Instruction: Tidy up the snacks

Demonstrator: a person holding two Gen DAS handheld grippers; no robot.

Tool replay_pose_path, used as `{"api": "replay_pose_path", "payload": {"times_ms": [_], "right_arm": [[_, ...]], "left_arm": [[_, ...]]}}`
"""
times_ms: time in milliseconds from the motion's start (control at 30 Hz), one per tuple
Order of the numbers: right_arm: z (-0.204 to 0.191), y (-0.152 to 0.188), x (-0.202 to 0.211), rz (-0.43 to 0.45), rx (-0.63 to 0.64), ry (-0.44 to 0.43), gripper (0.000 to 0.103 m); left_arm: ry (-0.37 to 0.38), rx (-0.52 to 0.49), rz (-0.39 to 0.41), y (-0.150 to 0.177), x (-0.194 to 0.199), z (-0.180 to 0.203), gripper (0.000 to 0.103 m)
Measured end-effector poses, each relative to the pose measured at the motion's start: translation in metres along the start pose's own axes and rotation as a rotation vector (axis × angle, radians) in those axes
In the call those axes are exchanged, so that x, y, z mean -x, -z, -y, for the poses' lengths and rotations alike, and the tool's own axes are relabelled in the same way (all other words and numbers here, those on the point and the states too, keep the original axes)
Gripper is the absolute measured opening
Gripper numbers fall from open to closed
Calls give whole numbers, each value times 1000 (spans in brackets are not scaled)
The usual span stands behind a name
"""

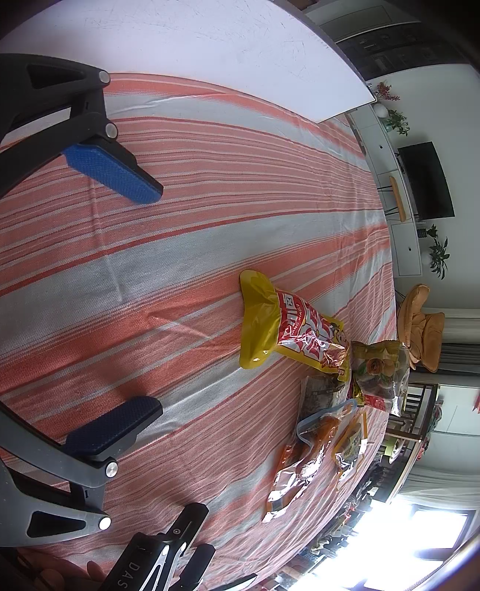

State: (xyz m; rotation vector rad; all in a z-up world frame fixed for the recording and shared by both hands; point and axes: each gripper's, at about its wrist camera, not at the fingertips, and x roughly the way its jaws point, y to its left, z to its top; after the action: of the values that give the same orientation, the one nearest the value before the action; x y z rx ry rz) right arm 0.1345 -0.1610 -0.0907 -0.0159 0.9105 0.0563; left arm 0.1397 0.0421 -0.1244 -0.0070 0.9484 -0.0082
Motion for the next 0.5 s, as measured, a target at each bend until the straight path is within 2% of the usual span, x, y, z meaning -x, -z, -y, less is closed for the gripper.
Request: {"api": "replay_pose_path", "payload": {"times_ms": [100, 200, 267, 400, 500], "right_arm": [[0, 0, 0, 0, 0, 0, 84], [0, 0, 0, 0, 0, 0, 84], [0, 0, 0, 0, 0, 0, 84], [0, 0, 0, -1, 1, -1, 85], [0, 0, 0, -1, 1, -1, 85]], "left_arm": [[28, 13, -74, -12, -5, -3, 102], [109, 68, -36, -42, 5, -9, 102], [139, 48, -38, -70, 3, -6, 102], [120, 5, -71, -111, -24, 0, 102], [125, -9, -114, -124, -50, 3, 89]]}}
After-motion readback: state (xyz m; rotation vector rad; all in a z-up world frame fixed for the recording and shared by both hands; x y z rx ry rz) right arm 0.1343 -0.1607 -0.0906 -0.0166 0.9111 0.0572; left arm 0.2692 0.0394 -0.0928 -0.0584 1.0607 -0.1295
